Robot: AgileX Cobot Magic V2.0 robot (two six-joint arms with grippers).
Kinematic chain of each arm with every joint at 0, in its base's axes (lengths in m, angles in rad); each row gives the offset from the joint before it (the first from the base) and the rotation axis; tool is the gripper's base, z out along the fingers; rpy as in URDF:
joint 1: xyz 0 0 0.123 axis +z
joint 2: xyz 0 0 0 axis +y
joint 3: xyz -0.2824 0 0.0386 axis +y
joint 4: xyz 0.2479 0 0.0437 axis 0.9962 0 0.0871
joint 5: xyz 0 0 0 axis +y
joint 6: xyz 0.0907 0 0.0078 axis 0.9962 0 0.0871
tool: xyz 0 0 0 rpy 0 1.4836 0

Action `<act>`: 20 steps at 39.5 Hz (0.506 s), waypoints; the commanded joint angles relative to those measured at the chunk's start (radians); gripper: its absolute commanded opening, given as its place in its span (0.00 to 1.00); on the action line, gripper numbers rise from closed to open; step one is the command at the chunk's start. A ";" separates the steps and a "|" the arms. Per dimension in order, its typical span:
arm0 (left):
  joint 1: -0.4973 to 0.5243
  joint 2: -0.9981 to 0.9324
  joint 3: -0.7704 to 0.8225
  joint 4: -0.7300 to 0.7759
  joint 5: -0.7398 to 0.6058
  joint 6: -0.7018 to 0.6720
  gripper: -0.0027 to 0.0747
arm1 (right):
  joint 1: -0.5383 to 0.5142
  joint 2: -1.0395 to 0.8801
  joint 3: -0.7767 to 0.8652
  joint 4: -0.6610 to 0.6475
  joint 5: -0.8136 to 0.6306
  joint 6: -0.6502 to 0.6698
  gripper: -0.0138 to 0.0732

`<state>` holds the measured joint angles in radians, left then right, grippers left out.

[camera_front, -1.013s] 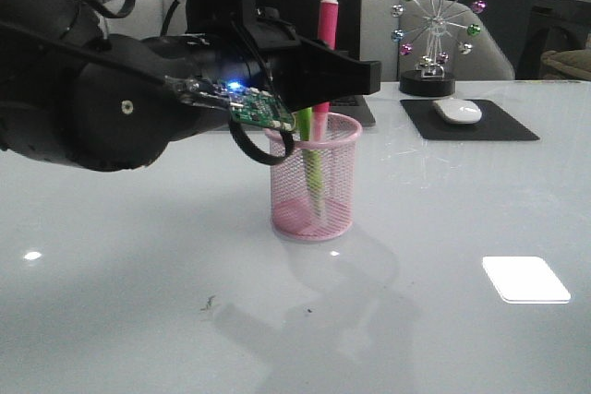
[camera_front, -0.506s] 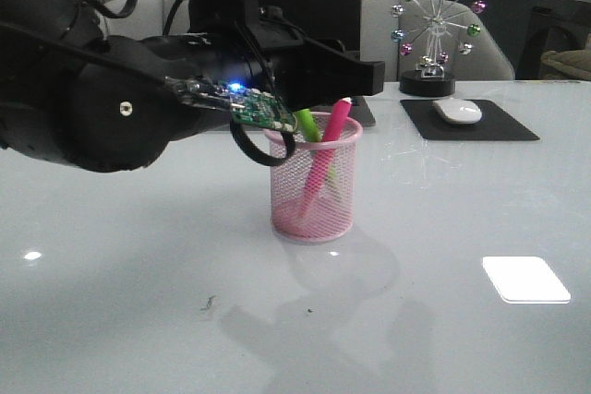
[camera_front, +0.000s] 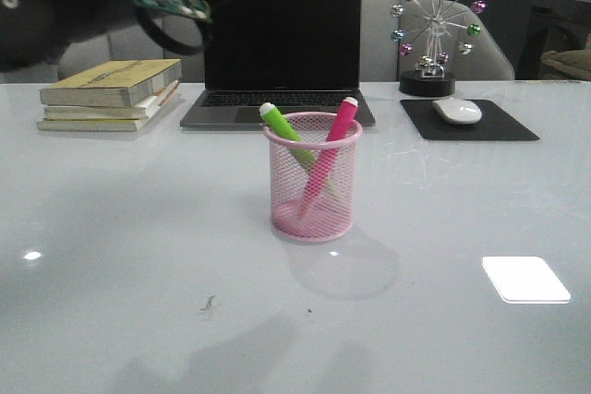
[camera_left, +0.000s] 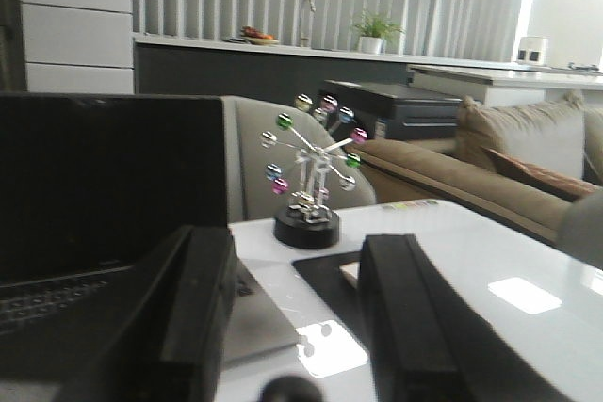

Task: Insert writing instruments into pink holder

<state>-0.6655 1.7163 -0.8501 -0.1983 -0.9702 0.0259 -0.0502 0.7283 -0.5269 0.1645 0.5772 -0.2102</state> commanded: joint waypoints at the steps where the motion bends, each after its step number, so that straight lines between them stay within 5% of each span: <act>1: 0.051 -0.116 0.021 -0.001 -0.090 0.042 0.53 | -0.006 -0.006 -0.027 -0.002 -0.060 -0.009 0.67; 6: 0.106 -0.218 0.089 0.001 -0.057 0.111 0.53 | -0.006 -0.006 -0.027 -0.002 -0.060 -0.009 0.67; 20: 0.207 -0.477 0.114 0.001 0.317 0.148 0.53 | -0.006 -0.006 -0.027 -0.002 -0.064 -0.009 0.67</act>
<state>-0.4746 1.3120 -0.7114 -0.2019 -0.6376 0.1507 -0.0502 0.7283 -0.5269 0.1645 0.5772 -0.2102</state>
